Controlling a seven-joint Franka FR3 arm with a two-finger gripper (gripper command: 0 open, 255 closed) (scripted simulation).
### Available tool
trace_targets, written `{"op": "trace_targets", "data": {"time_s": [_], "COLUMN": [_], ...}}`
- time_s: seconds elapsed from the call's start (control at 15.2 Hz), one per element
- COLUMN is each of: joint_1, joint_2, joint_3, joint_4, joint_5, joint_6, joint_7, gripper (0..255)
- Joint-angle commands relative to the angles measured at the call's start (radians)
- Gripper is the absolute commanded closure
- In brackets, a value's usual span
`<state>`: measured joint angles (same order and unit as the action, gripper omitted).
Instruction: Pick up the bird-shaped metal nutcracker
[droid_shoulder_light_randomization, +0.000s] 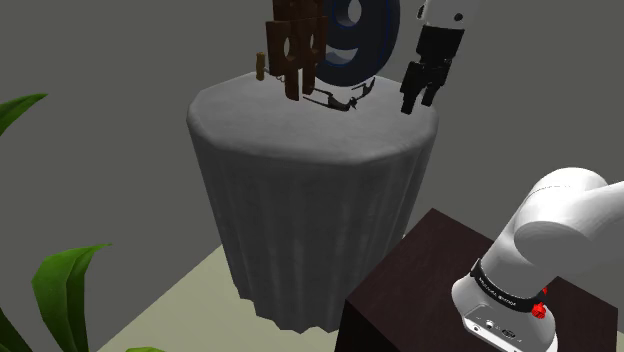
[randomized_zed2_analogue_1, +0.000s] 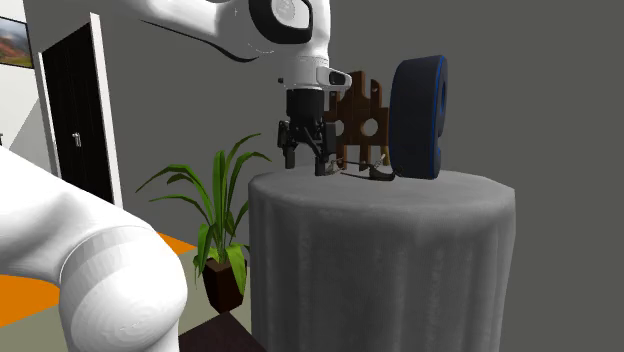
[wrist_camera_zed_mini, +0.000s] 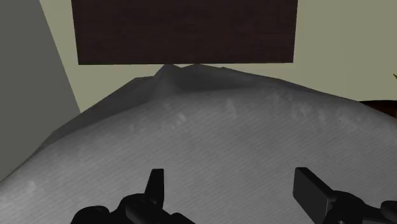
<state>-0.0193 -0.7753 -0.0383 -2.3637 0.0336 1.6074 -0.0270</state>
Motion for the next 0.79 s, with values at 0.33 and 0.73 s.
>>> {"op": "trace_targets", "data": {"time_s": [0.33, 0.73], "joint_1": [0.037, 0.071], "joint_2": [0.244, 0.529], "joint_3": [0.029, 0.069], "joint_4": [0.209, 0.5], "joint_5": [0.001, -0.009], "joint_6": [-0.02, -0.092], "joint_7": [-0.02, -0.041], "gripper": [0, 0]}}
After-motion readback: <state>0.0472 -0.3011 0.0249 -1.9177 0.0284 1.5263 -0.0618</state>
